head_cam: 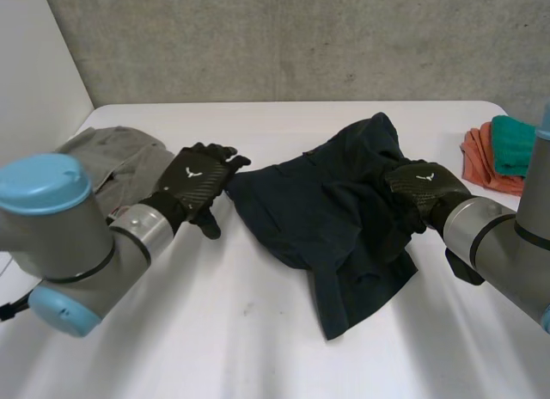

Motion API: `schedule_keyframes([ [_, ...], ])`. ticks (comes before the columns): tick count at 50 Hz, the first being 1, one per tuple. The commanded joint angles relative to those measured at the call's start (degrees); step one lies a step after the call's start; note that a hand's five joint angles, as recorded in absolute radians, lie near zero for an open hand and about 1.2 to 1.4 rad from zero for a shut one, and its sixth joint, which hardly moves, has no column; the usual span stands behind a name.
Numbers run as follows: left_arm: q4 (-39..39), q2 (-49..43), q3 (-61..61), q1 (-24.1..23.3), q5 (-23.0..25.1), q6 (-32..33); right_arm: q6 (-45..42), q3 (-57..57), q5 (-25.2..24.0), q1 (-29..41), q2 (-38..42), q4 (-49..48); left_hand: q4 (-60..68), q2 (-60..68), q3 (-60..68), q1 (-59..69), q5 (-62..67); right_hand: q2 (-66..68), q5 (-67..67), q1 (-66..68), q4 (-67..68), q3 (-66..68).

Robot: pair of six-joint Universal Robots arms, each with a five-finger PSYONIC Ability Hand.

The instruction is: Fold the laundry.

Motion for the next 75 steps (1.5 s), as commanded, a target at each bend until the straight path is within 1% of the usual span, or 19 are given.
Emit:
schedule_keyframes([
  [1,-4.4,-10.6,13.0,0.5,1.1,6.5,0.0,0.8,-0.8,-0.3,0.3,-0.6,5.8,5.5,5.5,5.8,4.6,-1.8,-2.8,-2.6,-1.9,-1.9],
  [6,-9.0,-18.5,23.2,1.1,2.0,9.3,-0.2,1.5,-0.7,-0.6,1.0,-1.6,14.7,14.5,14.5,14.7,13.5,-1.8,-2.8,-2.6,-1.9,-1.9],
  [11,-11.3,-25.3,32.9,1.0,6.4,9.3,-0.8,2.5,-0.5,-1.3,1.9,-2.9,21.5,21.2,21.2,21.4,20.2,-1.8,-2.8,-2.6,-1.9,-1.9],
  [22,-10.9,-34.5,44.4,-0.3,7.9,8.6,-2.5,2.4,-0.5,-2.8,4.3,-3.4,24.0,23.7,23.7,23.9,22.8,-1.8,-2.8,-2.6,-1.9,-1.9],
  [27,-10.7,-38.3,48.4,-0.4,7.7,9.9,-2.9,2.3,-0.5,-3.2,5.1,-3.5,47.0,46.7,46.7,46.9,45.7,-1.8,-2.8,-2.6,-1.9,-1.9],
  [30,-10.6,-39.1,49.6,-0.3,6.9,11.7,-2.9,2.3,-0.5,-3.4,5.1,-3.5,68.3,68.1,68.1,68.3,67.1,-1.8,-2.8,-2.6,-1.9,-1.9],
  [33,-9.1,-38.4,50.7,-0.1,3.1,14.3,-2.9,2.2,-0.5,-3.7,5.0,-3.6,68.4,68.1,68.1,68.3,67.1,-1.8,-2.8,-2.6,-1.9,-1.9],
  [35,-6.0,-35.7,51.4,0.2,-2.4,14.5,-2.9,2.2,-0.5,-3.7,4.8,-3.6,68.4,68.1,68.1,68.3,67.1,-1.8,-2.8,-2.6,-1.9,-1.9],
  [39,2.6,-29.4,52.4,0.0,-7.5,10.1,-2.9,2.4,-0.5,-3.7,4.3,-3.7,68.4,68.1,68.1,68.3,67.1,-1.8,-2.8,-2.6,-1.9,-1.9],
  [46,10.8,-19.4,55.8,-3.4,-7.9,-7.5,-2.7,2.5,-0.1,-3.7,3.6,-4.2,68.4,68.1,68.1,68.3,67.1,-1.8,-2.8,-2.6,-1.9,-1.9],
  [49,9.9,-17.6,55.8,-5.6,-5.7,-13.7,-2.5,2.5,0.5,-4.0,3.6,-4.7,68.4,68.1,68.1,68.3,67.1,-1.8,-2.8,-2.6,-1.9,-1.9],
  [50,8.7,-16.9,54.9,-7.1,-2.9,-18.0,-2.3,2.5,0.8,-4.3,3.5,-5.1,68.4,68.1,68.1,68.3,67.1,-1.8,-2.8,-2.6,-1.9,-1.9],
  [54,5.9,-15.4,47.6,-10.4,5.8,-25.1,-2.2,2.6,2.0,-5.2,3.2,-6.1,68.4,68.1,68.1,68.3,67.1,-1.8,-2.8,-2.6,-1.9,-1.9],
  [61,5.4,-14.2,27.5,-14.4,19.6,-25.9,-2.4,2.5,3.4,-8.8,3.1,-8.7,68.4,68.1,68.1,68.3,67.1,-1.8,-2.8,-2.6,-1.9,-1.9],
  [63,5.7,-13.9,23.8,-14.5,21.2,-24.2,-2.5,2.3,3.6,-9.7,3.2,-9.5,48.2,47.9,47.9,48.1,46.9,-1.8,-2.8,-2.6,-1.9,-1.9],
  [64,6.0,-12.9,20.6,-14.4,22.0,-21.5,-2.6,2.2,3.4,-10.5,3.3,-10.2,19.6,19.3,19.3,19.5,18.3,-1.8,-2.8,-2.6,-1.9,-1.9],
  [66,6.4,-11.3,17.5,-14.1,21.7,-18.5,-2.8,2.2,3.1,-11.1,3.3,-10.8,3.7,3.5,3.5,3.7,2.5,-1.8,-2.8,-2.6,-1.9,-1.9],
  [70,6.8,-5.3,12.4,-11.8,18.1,-13.1,-4.7,2.0,0.7,-11.0,3.3,-12.0,0.1,-0.2,-0.2,0.1,-1.1,-1.8,-2.8,-2.6,-1.9,-1.9],
  [75,6.0,3.2,4.2,-8.6,3.5,-8.9,-12.8,1.9,-4.8,-9.1,3.0,-11.7,0.1,-0.2,-0.2,0.1,-1.1,-1.8,-2.8,-2.6,-1.9,-1.9],
])
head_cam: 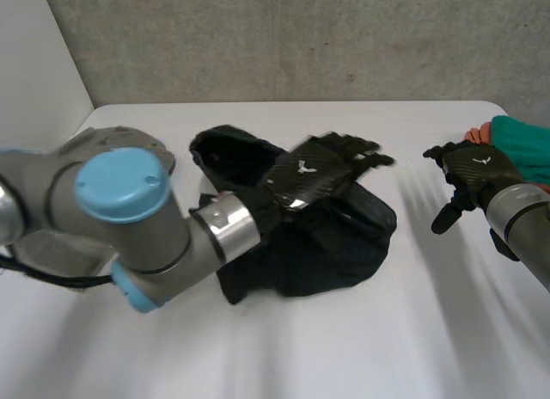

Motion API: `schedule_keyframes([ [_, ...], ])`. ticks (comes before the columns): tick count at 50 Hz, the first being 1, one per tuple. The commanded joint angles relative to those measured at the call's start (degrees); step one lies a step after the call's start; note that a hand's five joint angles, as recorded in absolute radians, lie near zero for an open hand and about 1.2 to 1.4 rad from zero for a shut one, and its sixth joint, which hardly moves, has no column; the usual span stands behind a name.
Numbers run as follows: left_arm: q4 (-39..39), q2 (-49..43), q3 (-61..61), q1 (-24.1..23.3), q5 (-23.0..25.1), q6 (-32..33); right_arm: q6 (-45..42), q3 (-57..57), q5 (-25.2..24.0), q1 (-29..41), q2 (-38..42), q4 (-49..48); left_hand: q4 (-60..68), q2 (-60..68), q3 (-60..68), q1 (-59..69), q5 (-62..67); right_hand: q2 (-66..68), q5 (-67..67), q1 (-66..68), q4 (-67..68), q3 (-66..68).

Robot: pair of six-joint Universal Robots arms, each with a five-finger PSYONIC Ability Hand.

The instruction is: Fold the laundry.

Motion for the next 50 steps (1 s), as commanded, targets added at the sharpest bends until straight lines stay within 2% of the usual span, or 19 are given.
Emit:
schedule_keyframes([
  [1,-0.6,10.9,-10.4,4.3,-17.2,7.0,-10.0,-0.1,-6.8,2.4,-0.3,0.3,-1.0,-1.4,-1.4,-0.3,-1.0,-1.8,-2.8,-2.6,-1.9,-1.9],
  [5,-2.0,14.5,-16.3,5.8,-24.0,10.9,-20.7,0.5,-11.0,3.9,0.2,3.0,-0.5,-0.9,-0.9,0.2,-0.5,-1.8,-2.8,-2.6,-1.9,-1.9],
  [8,-5.4,15.6,-20.3,6.6,-24.7,15.2,-30.1,0.8,-13.7,4.2,2.2,5.0,3.9,3.5,3.5,4.5,3.9,-1.8,-2.8,-2.6,-1.9,-1.9],
  [12,-12.0,15.8,-23.6,6.5,-25.1,18.1,-38.5,0.2,-15.1,4.9,4.5,4.8,5.4,5.0,5.0,6.1,5.4,-1.8,-2.8,-2.6,-1.9,-1.9],
  [16,-17.0,15.1,-25.6,5.0,-26.0,17.7,-43.0,-1.1,-15.5,5.6,7.1,2.1,7.4,7.0,7.0,8.1,7.4,-1.8,-2.8,-2.6,-1.9,-1.9],
  [18,-17.1,14.5,-25.7,4.0,-26.6,17.5,-44.6,-1.2,-16.0,5.6,7.8,0.3,7.4,7.1,7.0,8.1,7.4,-0.6,-1.6,-1.5,-0.7,-0.7],
  [23,-12.5,10.4,-23.6,2.7,-31.7,17.1,-50.1,-0.4,-19.3,5.8,9.0,-6.3,11.6,11.2,11.2,12.3,11.6,1.1,0.0,0.2,1.0,1.0],
  [28,-8.7,4.2,-19.4,2.2,-34.4,17.2,-53.1,-0.7,-19.1,7.5,11.8,-10.8,14.3,13.9,13.9,15.0,14.3,2.9,1.9,2.1,2.8,2.8],
  [30,-8.2,2.7,-18.1,2.2,-34.7,17.3,-53.7,-1.2,-18.7,8.1,13.0,-11.8,14.8,14.4,14.4,15.5,14.8,5.3,4.2,4.4,5.2,5.2],
  [34,-6.6,0.4,-16.3,2.1,-34.6,17.5,-53.9,-2.8,-17.5,9.1,16.7,-13.6,23.6,23.2,23.2,24.2,23.6,10.5,9.5,9.6,10.4,10.4],
  [38,-4.3,-0.3,-16.0,1.6,-34.5,17.6,-52.9,-4.8,-15.8,9.7,19.7,-15.6,43.6,43.2,43.2,44.2,43.5,42.2,41.2,41.3,42.1,42.1],
  [39,-2.9,-0.1,-16.2,1.5,-34.5,17.9,-51.9,-5.3,-14.9,9.8,20.2,-16.4,58.9,58.5,58.5,59.6,58.9,63.4,62.4,62.6,63.3,63.4],
  [40,-2.1,-0.1,-16.3,1.6,-34.7,18.1,-51.2,-5.6,-14.5,9.8,20.3,-16.9,66.1,65.7,65.7,66.7,66.1,68.2,67.1,67.3,68.1,68.1],
  [46,5.0,7.2,-19.8,2.8,-37.4,19.5,-41.2,-7.3,-11.6,9.7,16.7,-17.4,67.1,66.7,66.7,67.8,67.1,68.2,67.2,67.4,68.1,68.1],
  [50,9.7,16.3,-22.5,4.3,-37.7,18.8,-32.6,-10.6,-7.4,8.8,12.2,-11.6,67.1,66.7,66.7,67.8,67.1,68.2,67.2,67.4,68.1,68.1],
])
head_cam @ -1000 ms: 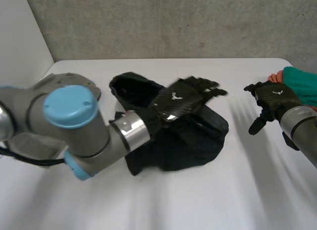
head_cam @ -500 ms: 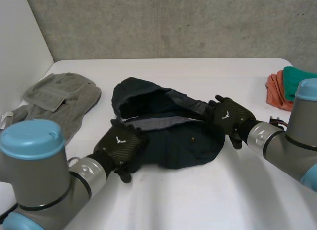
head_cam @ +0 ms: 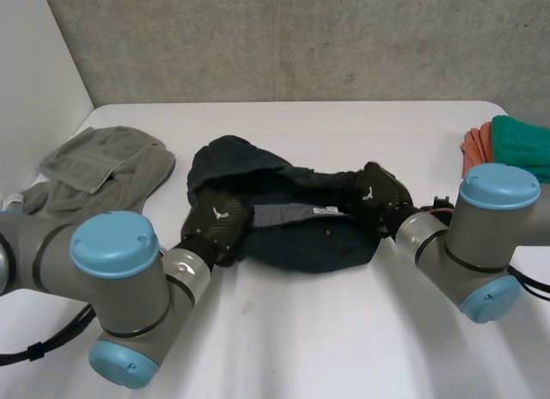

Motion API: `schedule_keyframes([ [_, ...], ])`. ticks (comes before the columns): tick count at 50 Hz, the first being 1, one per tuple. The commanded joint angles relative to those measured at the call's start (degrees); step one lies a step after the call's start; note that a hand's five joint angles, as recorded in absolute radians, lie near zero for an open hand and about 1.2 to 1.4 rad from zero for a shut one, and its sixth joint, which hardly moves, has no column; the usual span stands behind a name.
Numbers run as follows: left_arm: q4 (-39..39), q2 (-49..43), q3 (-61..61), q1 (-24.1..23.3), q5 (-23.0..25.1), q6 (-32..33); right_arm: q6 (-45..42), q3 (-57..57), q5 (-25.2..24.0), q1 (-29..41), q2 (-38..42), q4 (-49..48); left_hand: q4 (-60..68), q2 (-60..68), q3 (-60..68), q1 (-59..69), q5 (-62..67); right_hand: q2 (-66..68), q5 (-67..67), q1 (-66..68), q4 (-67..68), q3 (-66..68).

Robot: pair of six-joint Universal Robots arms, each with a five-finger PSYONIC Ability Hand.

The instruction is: Fold the laundry.

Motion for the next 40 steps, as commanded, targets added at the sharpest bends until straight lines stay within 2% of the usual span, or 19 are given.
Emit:
schedule_keyframes([
  [1,10.4,17.9,-5.7,3.1,-1.8,-0.4,18.4,-6.0,7.4,-1.7,-8.6,10.1,11.4,11.6,12.0,14.7,13.4,12.6,14.8,15.2,11.8,13.3],
  [5,10.6,24.1,-5.9,5.3,0.0,-2.1,27.0,-9.5,9.8,-2.8,-10.1,19.4,11.4,11.6,12.0,14.7,13.4,12.6,14.8,15.2,11.8,13.3],
  [9,4.4,27.9,-4.9,8.1,2.0,-3.0,33.8,-12.7,9.7,-3.1,-12.9,28.1,11.4,11.6,12.0,14.7,13.4,12.6,14.8,15.2,11.8,13.3],
  [12,-0.1,30.4,-3.1,9.2,2.8,-3.3,34.4,-14.0,9.4,-3.1,-16.4,32.1,11.4,11.6,12.0,14.7,13.4,12.6,14.8,15.2,11.8,13.3],
  [18,-6.1,38.4,4.3,9.7,3.8,-4.4,36.1,-19.2,9.1,-2.1,-28.0,32.3,11.4,11.6,12.0,14.7,13.4,12.6,14.8,15.2,11.8,13.3],
  [23,-11.2,42.0,17.0,11.3,3.0,-8.7,43.3,-25.7,8.2,-3.1,-36.2,28.9,11.4,11.6,12.0,14.7,13.4,12.6,14.8,15.2,11.8,13.3],
  [27,-15.0,40.0,26.6,13.9,1.5,-11.3,48.1,-27.7,6.3,-4.2,-35.2,26.9,11.4,11.6,12.0,14.7,13.4,12.6,14.8,15.2,11.8,13.3],
  [30,-18.0,34.3,33.3,15.2,0.2,-12.0,49.7,-28.9,6.0,-2.7,-32.4,25.5,11.4,11.6,12.0,14.7,13.4,12.6,14.8,15.2,11.8,13.3],
  [34,-20.7,27.1,39.0,15.5,-0.7,-12.3,50.1,-30.5,8.2,-2.1,-26.4,24.9,11.4,11.6,12.0,14.7,13.4,12.6,14.8,15.2,11.8,13.3],
  [40,-21.7,15.9,41.6,13.6,1.1,-11.9,52.4,-31.8,11.3,-0.9,-16.4,24.7,11.4,11.6,12.0,14.7,13.4,12.6,14.8,15.2,11.8,13.3],
])
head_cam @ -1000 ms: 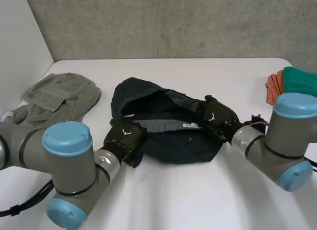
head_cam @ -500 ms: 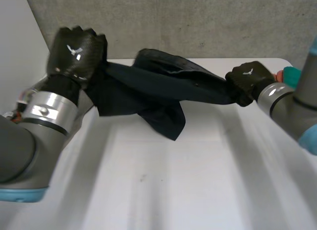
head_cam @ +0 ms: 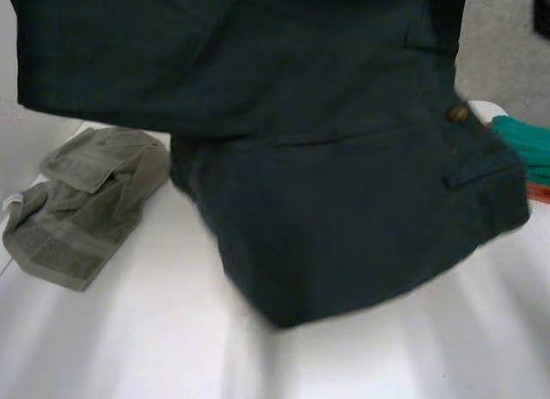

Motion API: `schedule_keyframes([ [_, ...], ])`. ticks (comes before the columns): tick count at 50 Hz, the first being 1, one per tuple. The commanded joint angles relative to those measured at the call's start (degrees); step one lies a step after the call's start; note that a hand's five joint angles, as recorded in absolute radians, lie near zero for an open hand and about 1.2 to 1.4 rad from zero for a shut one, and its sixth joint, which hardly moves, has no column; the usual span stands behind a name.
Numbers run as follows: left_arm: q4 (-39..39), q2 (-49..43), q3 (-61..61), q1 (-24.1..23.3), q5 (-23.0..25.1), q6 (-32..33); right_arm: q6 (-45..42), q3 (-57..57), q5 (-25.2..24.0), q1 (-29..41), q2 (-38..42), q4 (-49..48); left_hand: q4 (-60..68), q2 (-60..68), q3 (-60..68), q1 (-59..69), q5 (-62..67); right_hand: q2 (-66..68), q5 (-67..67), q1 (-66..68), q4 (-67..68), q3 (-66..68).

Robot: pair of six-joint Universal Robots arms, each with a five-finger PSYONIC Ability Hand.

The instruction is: Fold the laundry.

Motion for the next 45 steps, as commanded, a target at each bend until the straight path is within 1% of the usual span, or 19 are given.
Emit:
schedule_keyframes([
  [1,-0.6,-16.5,3.9,-2.3,1.7,0.6,3.2,-1.5,4.0,2.1,14.1,-0.3,11.3,11.4,11.7,14.7,13.4,12.6,14.2,15.2,11.4,12.0],
  [7,5.9,-29.8,6.0,-2.9,2.1,2.2,7.6,-1.5,7.3,4.7,23.2,-4.0,11.3,11.4,11.7,14.7,13.4,12.6,14.2,15.2,11.4,12.0],
  [11,9.3,-39.1,9.5,-2.7,2.5,2.6,8.6,-2.9,12.3,5.6,29.5,-11.1,11.3,11.4,11.7,14.7,13.4,12.6,14.2,15.2,11.4,12.0],
  [12,9.6,-42.5,11.7,-2.7,2.3,2.6,8.5,-4.3,15.2,5.8,32.3,-13.9,11.3,11.4,11.7,14.7,13.4,12.6,14.2,15.2,11.4,12.0],
  [13,9.6,-44.0,12.8,-2.6,2.2,2.5,8.2,-5.3,16.6,5.9,33.6,-15.2,11.3,11.4,11.7,14.7,13.4,6.4,8.0,9.0,5.2,5.8],
  [14,9.4,-45.2,14.1,-2.6,2.1,2.5,8.0,-6.2,17.5,6.0,34.9,-16.3,-2.2,-2.1,-1.8,1.2,-0.1,-18.3,-16.7,-15.7,-19.5,-18.9],
  [15,9.0,-46.5,15.2,-2.5,1.9,2.4,7.5,-7.2,18.5,6.2,36.2,-17.3,-22.0,-21.9,-21.6,-18.6,-19.9,-48.0,-46.4,-45.4,-49.2,-48.6],
  [16,7.7,-47.2,17.0,-2.3,1.3,2.2,6.1,-9.2,19.8,6.4,38.0,-17.7,-58.7,-58.6,-58.3,-55.3,-56.6,-57.4,-55.8,-54.8,-58.6,-58.0],
  [19,5.3,-46.6,17.4,-2.1,-0.6,1.5,3.1,-10.9,20.1,6.5,38.2,-16.0,-58.7,-58.6,-58.3,-55.3,-56.6,-57.4,-55.8,-54.8,-58.6,-58.0],
  [23,1.2,-40.4,12.9,-2.0,-4.2,1.0,-2.5,-9.0,19.4,6.4,34.3,-10.9,-58.7,-58.6,-58.3,-55.3,-56.6,-57.4,-55.8,-54.8,-58.6,-58.0],
  [27,-3.1,-30.7,0.8,-2.7,-7.6,1.5,-10.4,-2.5,16.4,6.0,27.7,-3.1,-58.7,-58.6,-58.3,-55.3,-56.6,-57.4,-55.8,-54.8,-58.6,-58.0],
  [30,-7.8,-22.5,-11.8,-3.8,-8.2,3.0,-19.3,5.6,11.3,5.4,22.0,3.9,-58.7,-58.6,-58.3,-55.3,-56.6,-57.4,-55.8,-54.8,-58.6,-58.0],
  [31,-9.1,-20.6,-15.2,-4.1,-7.9,3.4,-21.8,7.9,10.0,5.2,20.8,5.7,-58.7,-58.6,-58.3,-55.3,-56.6,-57.4,-55.8,-54.8,-58.6,-58.0],
  [32,-12.1,-17.2,-21.9,-4.9,-7.1,4.3,-26.3,12.9,7.5,4.9,18.4,9.5,-56.2,-56.1,-55.8,-52.8,-54.1,-53.2,-51.7,-50.7,-54.5,-53.9],
  [34,-14.8,-13.9,-28.5,-5.6,-5.8,5.0,-30.2,18.0,5.4,4.2,16.4,13.5,-52.0,-51.8,-51.6,-48.6,-49.9,-45.8,-44.3,-43.2,-47.0,-46.4],
  [35,-15.8,-12.4,-31.7,-5.8,-5.1,5.5,-32.0,20.5,4.5,3.9,15.4,15.3,-50.4,-50.3,-50.1,-47.0,-48.3,-40.8,-39.2,-38.2,-42.0,-41.4],
  [36,-17.7,-9.5,-38.0,-6.2,-3.3,6.5,-34.2,25.3,2.8,2.9,13.6,16.9,-44.1,-44.0,-43.7,-40.7,-42.0,-30.9,-29.4,-28.3,-32.1,-31.5],
  [42,-17.1,-3.3,-53.8,-6.3,4.9,9.5,-35.4,40.7,-4.9,1.3,8.5,10.2,-25.2,-25.1,-24.8,-21.8,-23.1,-12.1,-10.6,-9.6,-13.4,-12.8],
  [45,-14.8,-2.9,-58.1,-6.3,7.8,10.0,-36.7,46.6,-7.5,0.5,6.9,5.9,-26.4,-26.2,-26.0,-22.9,-24.3,-13.1,-11.6,-10.5,-14.4,-13.7],
])
